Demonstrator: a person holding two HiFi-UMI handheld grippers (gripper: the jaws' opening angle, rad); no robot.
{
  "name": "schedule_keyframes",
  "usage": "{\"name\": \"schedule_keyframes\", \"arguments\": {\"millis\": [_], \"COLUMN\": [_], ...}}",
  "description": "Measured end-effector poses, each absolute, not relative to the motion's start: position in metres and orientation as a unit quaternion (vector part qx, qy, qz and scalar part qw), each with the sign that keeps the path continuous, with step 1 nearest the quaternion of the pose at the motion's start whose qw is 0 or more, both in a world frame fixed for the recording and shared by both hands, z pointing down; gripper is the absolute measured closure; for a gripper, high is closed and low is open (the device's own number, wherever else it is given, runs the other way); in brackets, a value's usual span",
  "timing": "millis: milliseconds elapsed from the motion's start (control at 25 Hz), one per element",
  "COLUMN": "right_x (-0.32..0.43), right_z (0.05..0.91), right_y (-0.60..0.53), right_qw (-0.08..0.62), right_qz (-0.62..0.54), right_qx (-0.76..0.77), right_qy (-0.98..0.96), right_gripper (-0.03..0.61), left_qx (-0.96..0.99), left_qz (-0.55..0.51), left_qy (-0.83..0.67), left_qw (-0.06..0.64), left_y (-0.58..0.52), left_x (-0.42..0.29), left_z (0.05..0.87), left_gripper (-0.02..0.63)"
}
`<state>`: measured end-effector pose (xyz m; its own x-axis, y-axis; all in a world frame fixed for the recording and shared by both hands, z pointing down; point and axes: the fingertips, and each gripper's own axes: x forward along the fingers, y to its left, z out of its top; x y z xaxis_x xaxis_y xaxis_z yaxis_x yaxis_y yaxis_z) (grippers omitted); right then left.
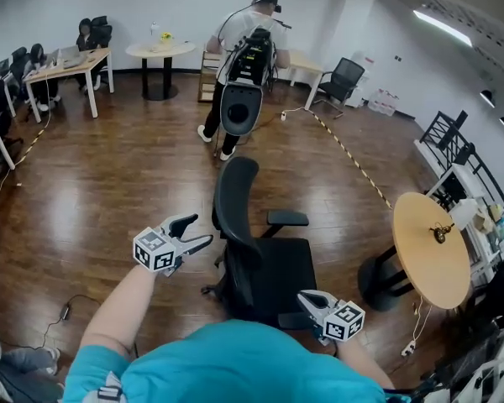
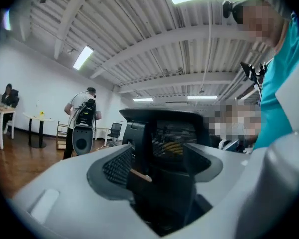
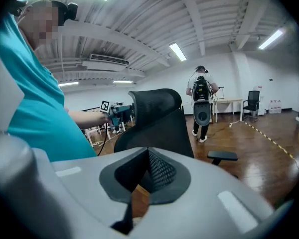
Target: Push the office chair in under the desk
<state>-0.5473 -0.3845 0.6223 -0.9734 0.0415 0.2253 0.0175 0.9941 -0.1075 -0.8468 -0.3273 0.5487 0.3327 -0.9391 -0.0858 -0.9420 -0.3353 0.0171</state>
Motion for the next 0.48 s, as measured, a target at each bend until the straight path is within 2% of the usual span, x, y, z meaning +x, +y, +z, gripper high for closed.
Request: {"name": "schedule_keyframes", "arguments": {"millis": [80, 200, 360, 400, 480], "right_x": [-0.549, -0.556, -0.546, -0.539, -0.525], "right_z": [0.628, 0.639, 0.653, 0.656, 0.660], "right_y": [-0.396, -0.408, -0.425, -0.433, -0.446], "right_qw": [0.116, 0.114, 0.113, 0.114, 0.115], "right_qz": [0.063, 0.072, 0.074, 0.073, 0.078], "right_qx": [-0.003, 0.011, 0.028, 0.032, 0.043], "right_qy": [-0.991, -0.991, -0.991, -0.990, -0.989], "right_gripper": [0.578, 0.578, 0.578, 0.578, 0.578], "left_qx": [-0.837, -0.860, -0.872, -0.869, -0.866], "left_qz": [-0.030, -0.122, -0.163, -0.168, -0.173], "left_qy": [0.546, 0.494, 0.461, 0.465, 0.468], "left_qw": [0.023, 0.036, 0.035, 0.028, 0.025], "left_y": [-0.361, -0.391, -0.398, -0.404, -0.418], "left_x": [-0.856, -0.878, -0.909, -0.915, -0.920], "left_z": [0.553, 0.573, 0.589, 0.591, 0.587], "left_gripper": [0.137, 0.086, 0.114, 0.064, 0.060]}}
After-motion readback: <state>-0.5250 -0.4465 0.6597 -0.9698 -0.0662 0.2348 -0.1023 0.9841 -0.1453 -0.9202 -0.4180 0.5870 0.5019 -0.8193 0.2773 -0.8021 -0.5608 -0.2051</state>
